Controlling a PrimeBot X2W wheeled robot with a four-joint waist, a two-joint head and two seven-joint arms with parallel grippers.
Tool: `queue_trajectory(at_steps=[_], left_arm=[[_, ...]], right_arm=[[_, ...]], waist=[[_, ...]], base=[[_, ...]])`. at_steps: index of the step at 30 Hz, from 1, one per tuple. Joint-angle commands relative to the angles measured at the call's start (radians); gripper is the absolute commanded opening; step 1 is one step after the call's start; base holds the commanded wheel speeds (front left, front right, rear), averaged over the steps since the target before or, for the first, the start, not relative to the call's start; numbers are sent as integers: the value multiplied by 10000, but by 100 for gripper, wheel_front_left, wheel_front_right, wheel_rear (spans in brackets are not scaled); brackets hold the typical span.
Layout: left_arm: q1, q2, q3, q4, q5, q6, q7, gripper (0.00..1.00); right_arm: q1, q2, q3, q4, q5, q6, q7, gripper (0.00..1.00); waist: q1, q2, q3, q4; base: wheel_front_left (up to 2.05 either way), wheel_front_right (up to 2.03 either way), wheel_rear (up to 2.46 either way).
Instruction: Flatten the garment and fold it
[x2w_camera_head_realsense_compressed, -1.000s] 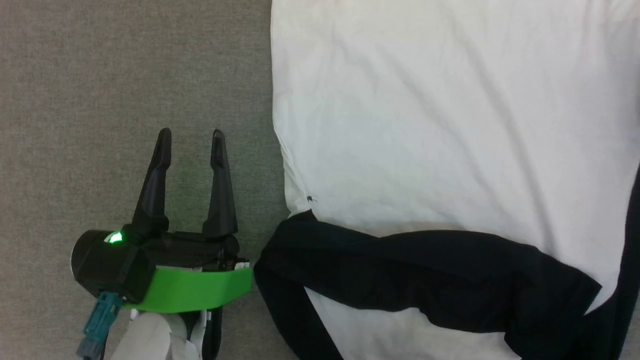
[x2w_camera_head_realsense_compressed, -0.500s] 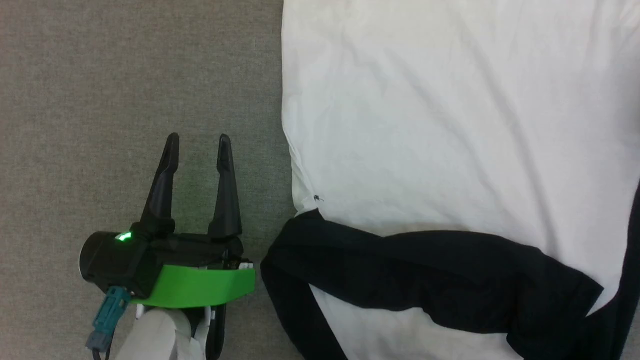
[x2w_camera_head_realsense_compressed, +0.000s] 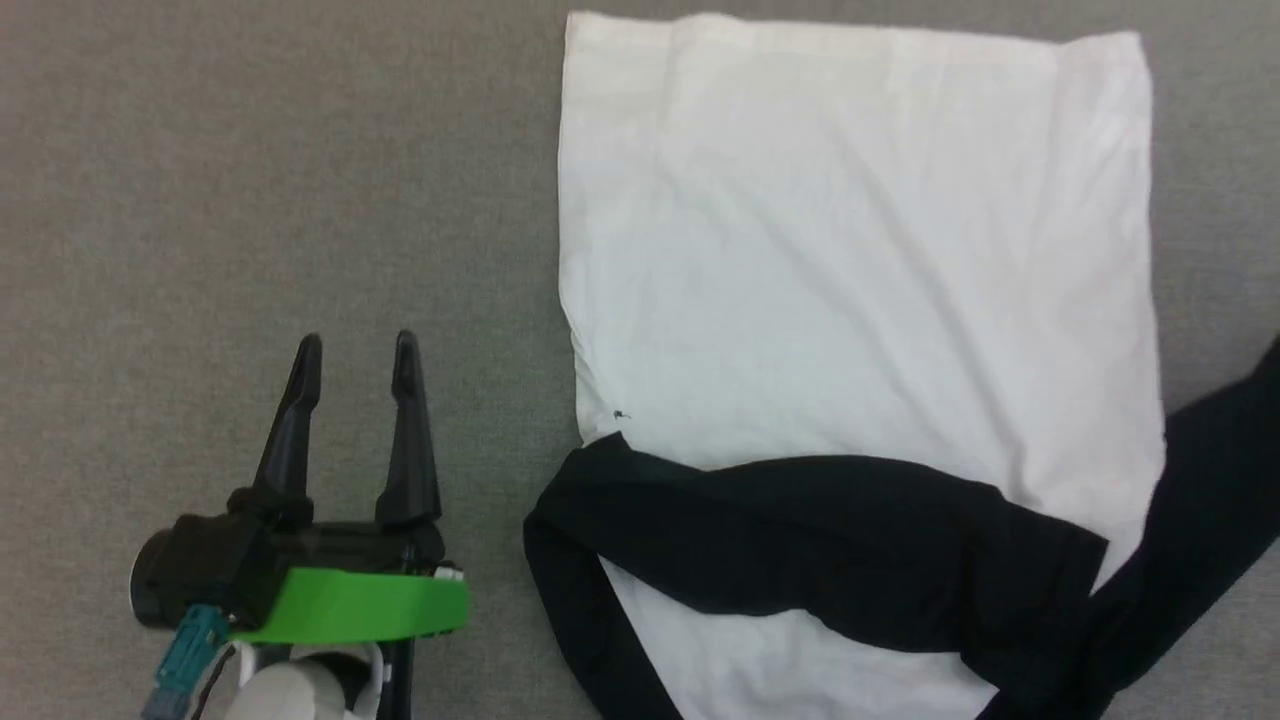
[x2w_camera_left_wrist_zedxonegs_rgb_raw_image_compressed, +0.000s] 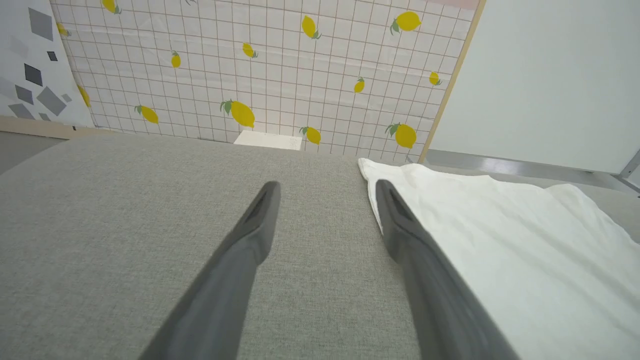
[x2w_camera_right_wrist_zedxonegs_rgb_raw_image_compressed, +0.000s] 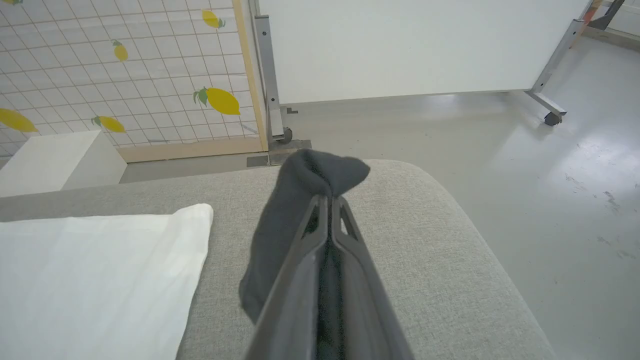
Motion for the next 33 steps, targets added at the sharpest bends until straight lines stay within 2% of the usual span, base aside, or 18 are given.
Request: queue_trajectory(at_steps=[1, 10, 17, 20, 24, 33], left_arm=[[206, 104, 104, -27, -53, 68, 29, 100], [1232, 452, 398, -399, -297, 279, 286, 100], [1556, 534, 412, -576, -373, 378, 451, 100], [1644, 544, 390, -593, -404, 395, 497, 100], [1715, 538, 344, -618, -443, 408, 541, 100], [1756, 568, 294, -682, -502, 408, 597, 100]], right_arm=[[359, 70, -345, -286, 29, -17, -15, 0], [2621, 643, -2757, -1497, 41, -17, 311, 0], [3429, 876, -3195, -1876, 125, -17, 180, 0], [3581, 904, -2809, -2197, 327, -17, 194, 0], [3594, 937, -1733, -2906, 867, -17, 399, 0], [3638, 908, 1716, -4764, 1604, -17, 1374, 0]], waist=[[0, 0, -1100, -402], [0, 0, -2339, -602], [0, 0, -2836, -607], [0, 0, -3036, -587], [0, 0, -3229, -509], [0, 0, -3400, -41]], base=[[0, 0, 0], [0, 0, 0], [0, 0, 0], [0, 0, 0], [0, 0, 0], [0, 0, 0]])
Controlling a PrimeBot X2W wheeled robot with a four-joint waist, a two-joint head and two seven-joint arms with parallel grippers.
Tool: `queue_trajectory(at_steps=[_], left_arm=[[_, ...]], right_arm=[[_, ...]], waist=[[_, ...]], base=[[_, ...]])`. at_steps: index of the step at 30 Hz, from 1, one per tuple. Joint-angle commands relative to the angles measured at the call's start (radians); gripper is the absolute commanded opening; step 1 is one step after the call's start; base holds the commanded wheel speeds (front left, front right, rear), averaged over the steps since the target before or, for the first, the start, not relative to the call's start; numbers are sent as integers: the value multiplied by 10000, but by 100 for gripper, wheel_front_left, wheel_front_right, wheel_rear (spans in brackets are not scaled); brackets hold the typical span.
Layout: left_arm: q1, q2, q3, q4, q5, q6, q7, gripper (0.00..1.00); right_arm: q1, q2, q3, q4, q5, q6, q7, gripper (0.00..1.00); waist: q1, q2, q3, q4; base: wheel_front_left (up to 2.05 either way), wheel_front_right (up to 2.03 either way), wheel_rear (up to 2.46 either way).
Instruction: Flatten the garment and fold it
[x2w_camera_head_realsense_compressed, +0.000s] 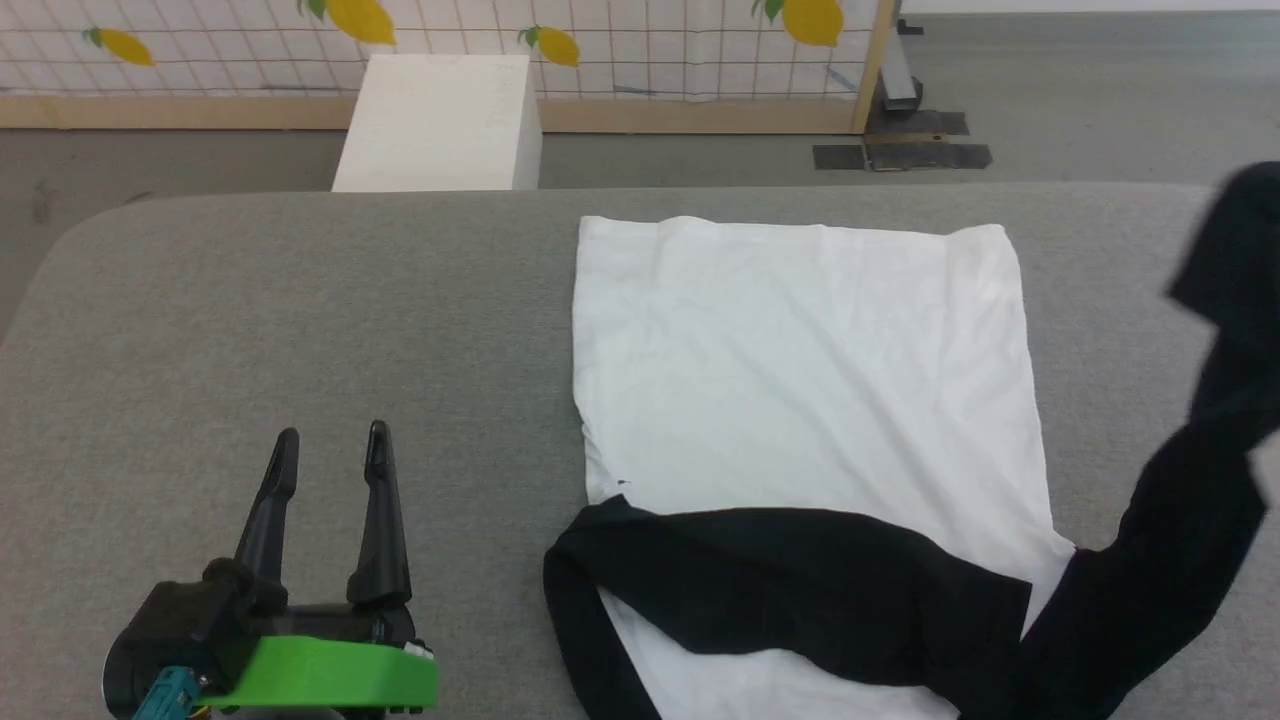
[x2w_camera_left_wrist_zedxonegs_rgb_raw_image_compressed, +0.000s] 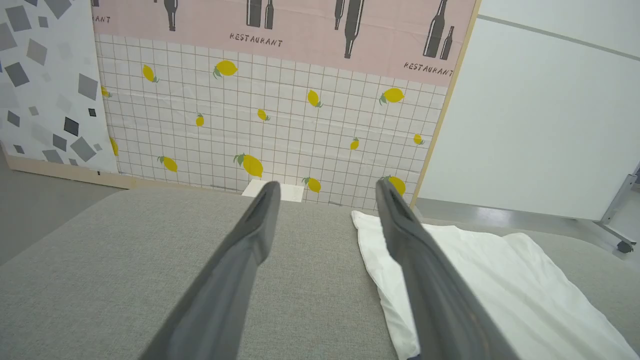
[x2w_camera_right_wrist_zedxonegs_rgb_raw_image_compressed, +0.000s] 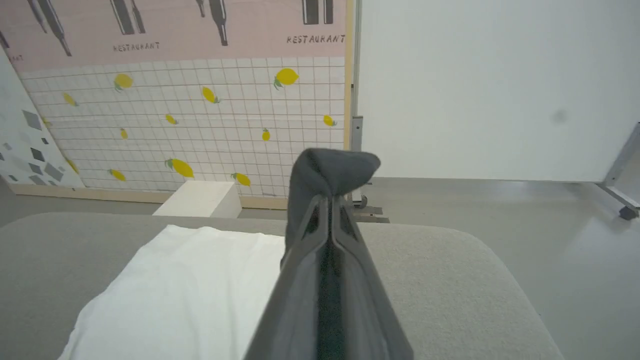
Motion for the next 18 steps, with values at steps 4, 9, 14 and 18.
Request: queue_trajectory(at_steps=[4, 9, 14, 18], left_arm=[[161, 25, -8, -11, -99, 46, -15, 100], [94, 35, -10, 17, -167, -25, -46, 100], [-121, -76, -151, 157, -212, -141, -105, 100], [-242, -173, -240, 339, -258, -215, -161, 100]], right_arm=[[4, 72, 1701, -545, 206, -15, 345, 0], [-152, 246, 3584, -656, 276, -15, 652, 0], [-155, 379, 4910, -265, 340, -15, 530, 0], [-57, 480, 5528, 472, 248, -15, 191, 0]], waist=[[1, -1, 1, 426], [1, -1, 159, 783], [1, -1, 343, 1248], [1, -1, 393, 1573]], base=[[0, 0, 0], [0, 0, 0], [0, 0, 0], [0, 0, 0]])
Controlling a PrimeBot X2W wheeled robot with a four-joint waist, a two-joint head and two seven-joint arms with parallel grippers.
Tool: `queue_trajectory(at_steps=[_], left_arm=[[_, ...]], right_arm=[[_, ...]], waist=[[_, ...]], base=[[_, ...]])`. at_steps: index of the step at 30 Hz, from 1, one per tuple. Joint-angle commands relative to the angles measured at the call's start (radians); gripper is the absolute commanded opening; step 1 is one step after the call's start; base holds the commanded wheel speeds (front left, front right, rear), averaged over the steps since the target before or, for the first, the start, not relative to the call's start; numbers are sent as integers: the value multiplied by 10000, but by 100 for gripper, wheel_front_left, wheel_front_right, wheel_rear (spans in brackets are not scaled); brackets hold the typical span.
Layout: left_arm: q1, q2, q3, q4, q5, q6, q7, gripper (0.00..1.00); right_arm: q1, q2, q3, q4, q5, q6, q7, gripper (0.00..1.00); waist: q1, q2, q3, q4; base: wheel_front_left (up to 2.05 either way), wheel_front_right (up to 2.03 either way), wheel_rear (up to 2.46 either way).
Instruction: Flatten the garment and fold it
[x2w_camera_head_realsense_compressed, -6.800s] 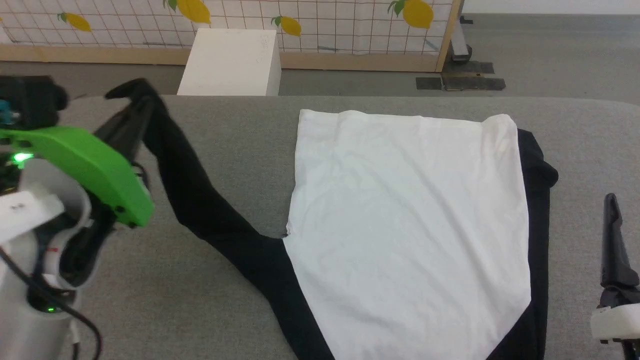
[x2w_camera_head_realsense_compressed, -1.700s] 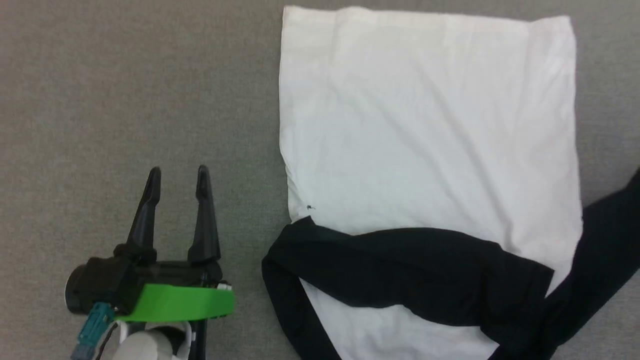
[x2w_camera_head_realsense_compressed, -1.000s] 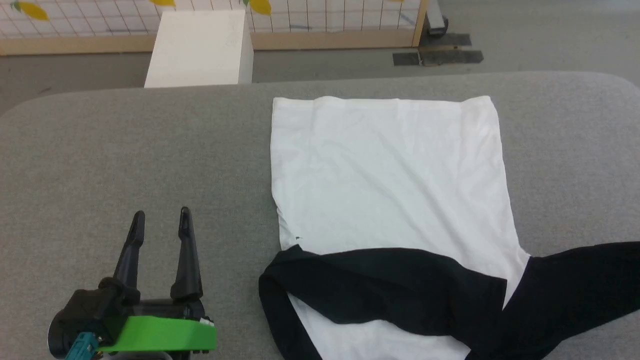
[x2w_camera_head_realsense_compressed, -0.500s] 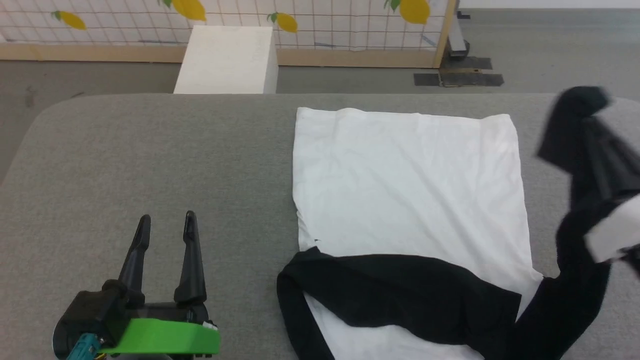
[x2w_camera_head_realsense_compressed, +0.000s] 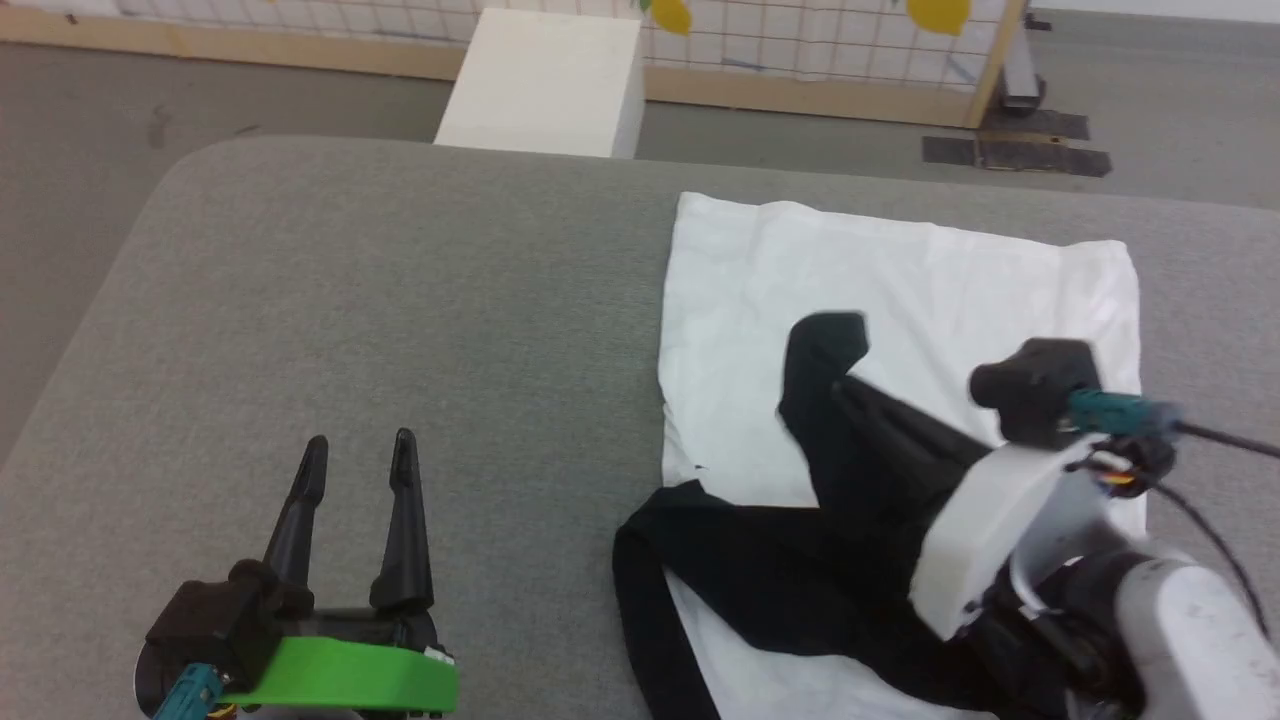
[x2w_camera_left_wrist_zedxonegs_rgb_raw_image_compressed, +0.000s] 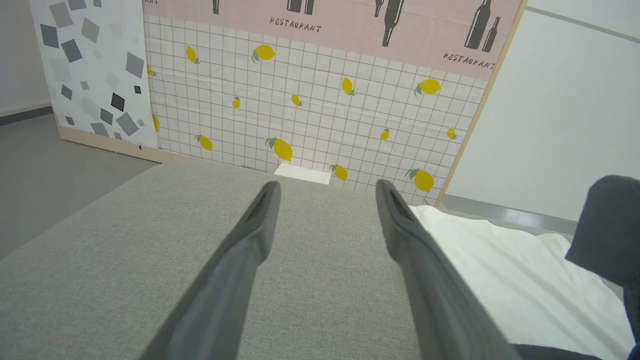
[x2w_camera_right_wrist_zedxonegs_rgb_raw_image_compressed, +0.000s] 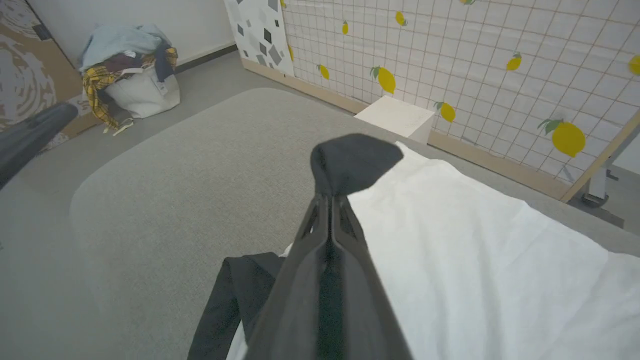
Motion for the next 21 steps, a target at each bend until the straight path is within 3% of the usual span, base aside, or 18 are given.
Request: queue_trajectory(at_steps=[1, 8, 16, 17, 18, 20, 21], left_arm=[[-186, -18, -1, 74, -28, -60, -74, 100], [-314, -65, -113, 321, -78, -173, -114, 100], [-305, -68, -165, 475, -143, -202, -124, 100], [-296, -65, -161, 482, -156, -198, -124, 100], [-290, -62, -159, 485, -164, -196, -125, 100], [-283, -61, -163, 495, -175, -191, -127, 100], [-278, -66, -162, 496, -182, -183, -131, 100]], right_arm=[[-17, 54, 204, 280, -108, -15, -162, 0], [-329, 196, 1698, 2587, -715, -15, -918, 0], [-1055, 866, 2850, 5323, -1251, -15, -1938, 0], [-1171, 960, 2950, 5666, -1320, -15, -2052, 7], [-1270, 1022, 3038, 5916, -1384, -15, -2149, 20], [-1461, 1178, 3142, 6399, -1452, -15, -2380, 69], [-1576, 1247, 3217, 6581, -1490, -15, -2499, 100]], waist=[[1, 0, 101, 291], [1, 0, 60, 602], [1, 0, -85, 700], [1, 0, -99, 689], [1, 0, -104, 680], [1, 0, -113, 648], [1, 0, -115, 614]], base=[[0, 0, 0], [0, 0, 0], [0, 0, 0], [0, 0, 0], [0, 0, 0], [0, 0, 0], [0, 0, 0]])
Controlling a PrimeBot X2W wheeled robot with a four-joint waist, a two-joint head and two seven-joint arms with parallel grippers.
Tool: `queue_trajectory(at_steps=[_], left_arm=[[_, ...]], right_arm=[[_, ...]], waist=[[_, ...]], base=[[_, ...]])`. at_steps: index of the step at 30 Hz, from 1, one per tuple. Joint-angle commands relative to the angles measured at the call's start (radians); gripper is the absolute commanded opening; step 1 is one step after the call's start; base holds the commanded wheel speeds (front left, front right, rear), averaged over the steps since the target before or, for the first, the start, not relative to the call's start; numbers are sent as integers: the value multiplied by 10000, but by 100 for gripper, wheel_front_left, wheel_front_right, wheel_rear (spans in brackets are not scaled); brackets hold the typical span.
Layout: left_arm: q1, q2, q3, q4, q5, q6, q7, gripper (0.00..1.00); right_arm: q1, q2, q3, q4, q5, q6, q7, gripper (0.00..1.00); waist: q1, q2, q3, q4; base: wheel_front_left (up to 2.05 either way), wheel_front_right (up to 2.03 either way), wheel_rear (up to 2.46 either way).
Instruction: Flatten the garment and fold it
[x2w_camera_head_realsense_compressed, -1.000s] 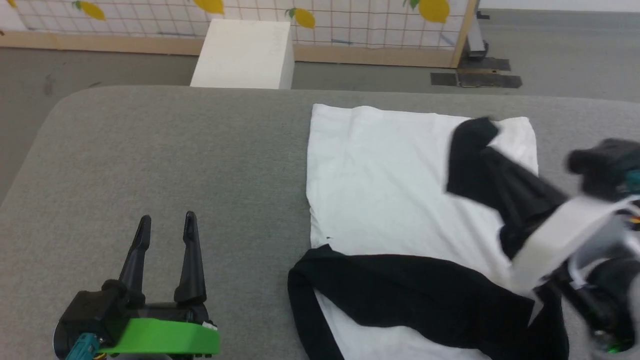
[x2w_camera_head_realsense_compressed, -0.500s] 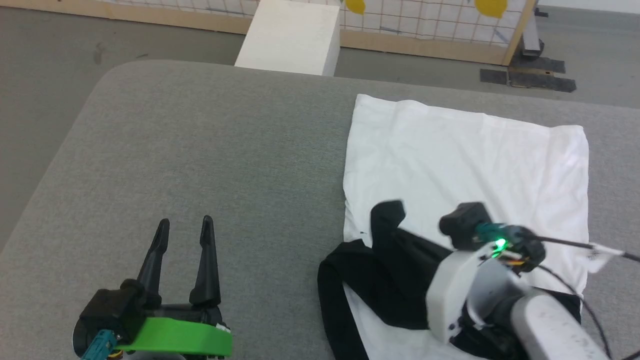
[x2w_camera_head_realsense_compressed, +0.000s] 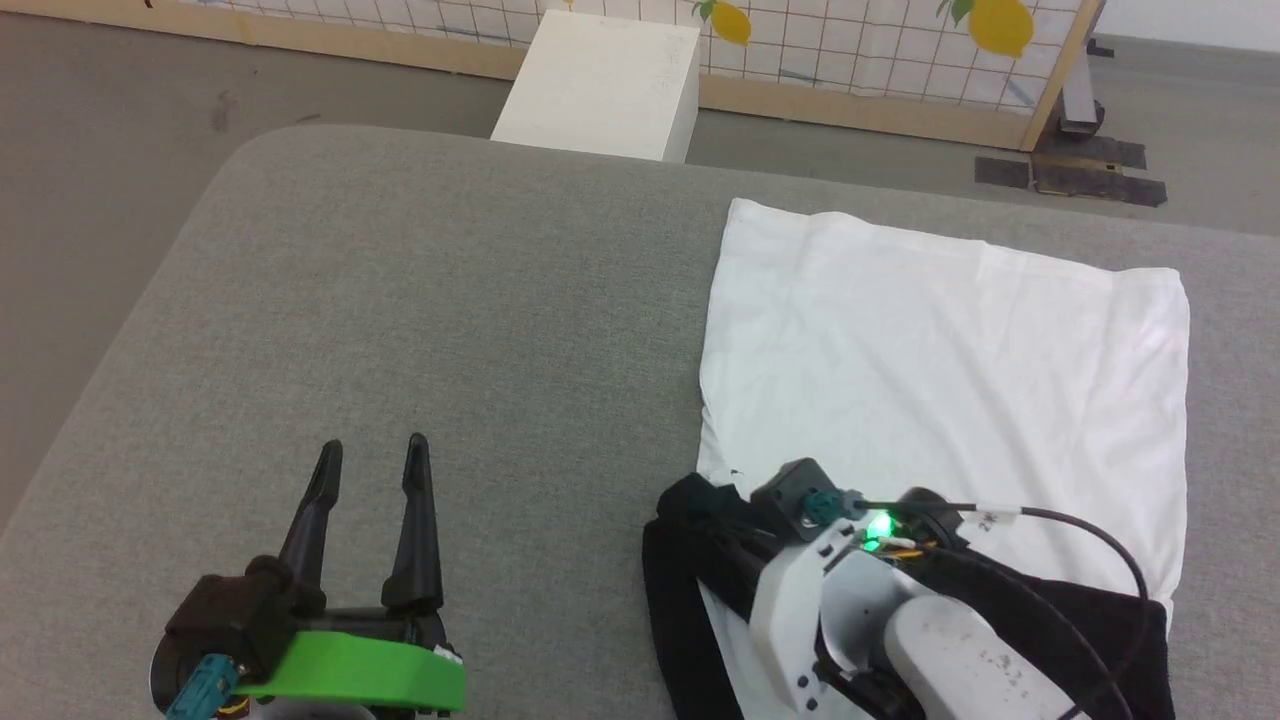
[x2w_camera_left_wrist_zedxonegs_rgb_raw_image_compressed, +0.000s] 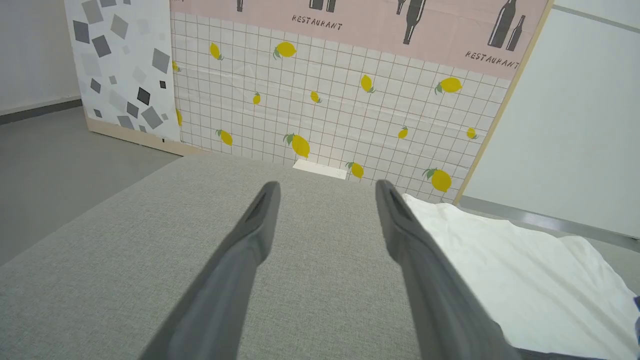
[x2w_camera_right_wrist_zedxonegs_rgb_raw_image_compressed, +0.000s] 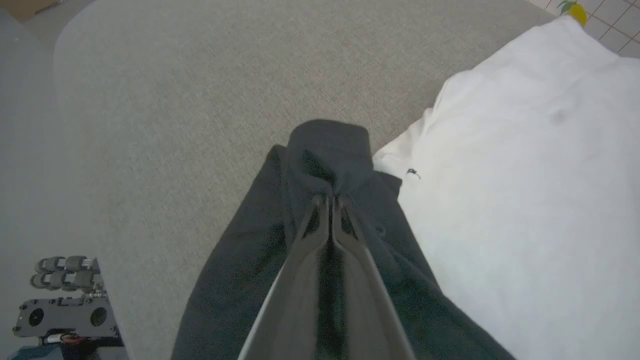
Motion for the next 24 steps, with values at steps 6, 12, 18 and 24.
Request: queue_trajectory(at_steps=[6, 12, 18, 24], left_arm=[[-17, 14, 29, -41, -92, -1, -72, 100], [15, 100, 61, -217, -30, 87, -36, 100], [8, 158, -14, -397, 72, 139, 21, 100], [-19, 165, -118, -408, 183, 158, 0, 100]], right_arm=[[-576, 69, 58, -397, 617, -15, -516, 100], [-90, -751, -1849, -2469, 1065, -15, -544, 100], [1565, -855, -5405, -4929, -227, -15, -609, 100], [3420, 342, -8118, -7041, -1815, -15, -1071, 100]], waist=[[0, 0, -20, -376], [0, 0, 51, -855], [0, 0, 177, -1333], [0, 0, 384, -1783]], base=[[0, 0, 0], [0, 0, 0], [0, 0, 0], [0, 0, 0]])
